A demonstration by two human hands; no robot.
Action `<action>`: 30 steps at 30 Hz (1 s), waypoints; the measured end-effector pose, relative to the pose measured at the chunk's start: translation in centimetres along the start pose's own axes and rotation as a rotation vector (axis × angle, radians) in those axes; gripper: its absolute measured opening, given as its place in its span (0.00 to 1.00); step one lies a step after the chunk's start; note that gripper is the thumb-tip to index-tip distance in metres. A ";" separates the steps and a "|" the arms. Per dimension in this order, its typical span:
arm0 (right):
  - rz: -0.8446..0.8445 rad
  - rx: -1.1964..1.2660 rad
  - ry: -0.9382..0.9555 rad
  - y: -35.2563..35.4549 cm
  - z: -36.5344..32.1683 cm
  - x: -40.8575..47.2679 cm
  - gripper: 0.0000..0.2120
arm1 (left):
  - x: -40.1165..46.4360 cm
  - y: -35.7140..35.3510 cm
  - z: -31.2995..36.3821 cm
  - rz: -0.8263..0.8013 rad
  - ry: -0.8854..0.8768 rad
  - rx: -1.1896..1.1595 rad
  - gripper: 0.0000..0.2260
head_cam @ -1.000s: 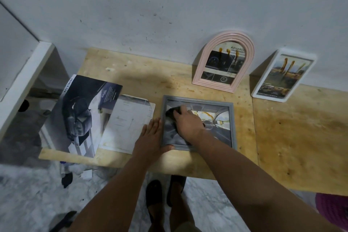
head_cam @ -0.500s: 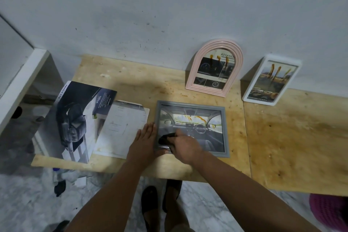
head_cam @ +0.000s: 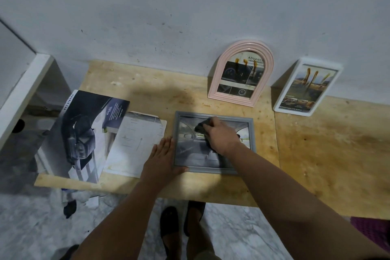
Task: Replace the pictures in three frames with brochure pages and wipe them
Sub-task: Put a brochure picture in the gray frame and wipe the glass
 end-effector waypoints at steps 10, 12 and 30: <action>-0.010 -0.008 0.023 -1.7 -2.2 -4.4 0.19 | -0.2 0.5 0.4 -0.015 0.007 0.029 0.51; 0.004 0.033 0.024 -1.9 -2.6 -5.4 0.18 | -0.1 0.5 0.4 -0.021 0.011 0.029 0.51; 0.322 0.541 -0.205 4.8 4.5 -2.8 0.16 | -0.1 0.7 0.4 -0.013 -0.013 0.038 0.53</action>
Point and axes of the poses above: each hand's wrist, its own x-axis towards the middle knuckle, its own y-axis out of the back of the hand, z = x × y, the point moved 7 cm from there along x, towards the middle knuckle, and after that the axes turned 8 degrees about z, right-handed, at the moved point
